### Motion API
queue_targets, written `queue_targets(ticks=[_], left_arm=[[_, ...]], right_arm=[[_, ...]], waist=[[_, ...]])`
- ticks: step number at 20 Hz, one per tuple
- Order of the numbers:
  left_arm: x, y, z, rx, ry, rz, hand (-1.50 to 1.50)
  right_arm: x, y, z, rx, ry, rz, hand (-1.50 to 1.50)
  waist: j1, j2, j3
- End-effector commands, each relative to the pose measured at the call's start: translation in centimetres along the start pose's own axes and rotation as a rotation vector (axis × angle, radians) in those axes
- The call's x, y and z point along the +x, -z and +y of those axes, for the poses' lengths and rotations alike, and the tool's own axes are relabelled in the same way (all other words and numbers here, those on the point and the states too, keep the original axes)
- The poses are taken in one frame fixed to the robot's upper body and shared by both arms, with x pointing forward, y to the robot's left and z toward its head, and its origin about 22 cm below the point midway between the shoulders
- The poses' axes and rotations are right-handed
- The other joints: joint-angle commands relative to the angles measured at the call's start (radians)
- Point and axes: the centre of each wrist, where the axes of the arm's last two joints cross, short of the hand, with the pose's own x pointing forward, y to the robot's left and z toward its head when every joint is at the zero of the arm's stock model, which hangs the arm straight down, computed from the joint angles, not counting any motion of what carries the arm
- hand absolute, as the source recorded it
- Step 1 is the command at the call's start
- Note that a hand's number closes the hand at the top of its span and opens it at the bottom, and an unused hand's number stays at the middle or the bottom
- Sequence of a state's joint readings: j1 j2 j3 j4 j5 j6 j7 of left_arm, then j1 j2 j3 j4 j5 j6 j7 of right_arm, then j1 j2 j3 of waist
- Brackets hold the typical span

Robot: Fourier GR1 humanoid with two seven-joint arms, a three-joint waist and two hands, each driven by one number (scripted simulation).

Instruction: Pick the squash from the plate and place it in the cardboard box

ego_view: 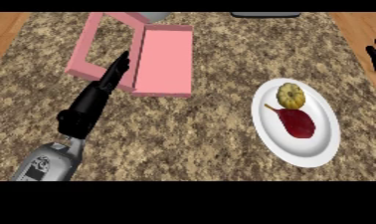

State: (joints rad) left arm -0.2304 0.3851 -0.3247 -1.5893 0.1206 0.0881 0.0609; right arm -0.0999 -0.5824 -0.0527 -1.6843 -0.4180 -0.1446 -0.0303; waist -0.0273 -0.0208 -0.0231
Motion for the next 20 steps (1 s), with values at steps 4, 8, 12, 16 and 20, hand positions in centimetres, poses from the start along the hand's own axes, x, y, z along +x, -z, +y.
queue_targets(ticks=[4, 8, 12, 16, 20], left_arm=[[-2.8, -1.9, 6.5, 0.297, 0.195, 0.161, 0.0], [-4.0, -2.7, 8.0, 0.33, 0.231, 0.243, 0.0], [-6.8, -5.7, 10.4, 0.479, 0.28, 0.33, 0.0], [-6.1, -3.9, 10.3, 0.479, 0.232, 0.343, 0.0], [-6.5, -5.3, 10.6, 0.483, 0.255, 0.34, 0.0]], right_arm=[[-0.3, 0.7, -0.5, 0.251, -0.271, 0.144, -1.5], [3.3, 1.2, -3.2, 0.524, -0.9, 0.075, -1.5], [-4.0, -1.1, -5.6, 0.577, -0.738, 0.14, -1.5], [-6.0, 1.2, -6.8, 0.66, -0.586, 0.038, -1.5], [-4.7, 3.3, -8.5, 0.751, -0.805, -0.033, -1.5]], waist=[[0.088, 0.029, 0.021], [0.15, 0.045, -0.007], [0.07, 0.032, 0.026], [0.06, 0.03, 0.026], [0.061, 0.026, 0.025]])
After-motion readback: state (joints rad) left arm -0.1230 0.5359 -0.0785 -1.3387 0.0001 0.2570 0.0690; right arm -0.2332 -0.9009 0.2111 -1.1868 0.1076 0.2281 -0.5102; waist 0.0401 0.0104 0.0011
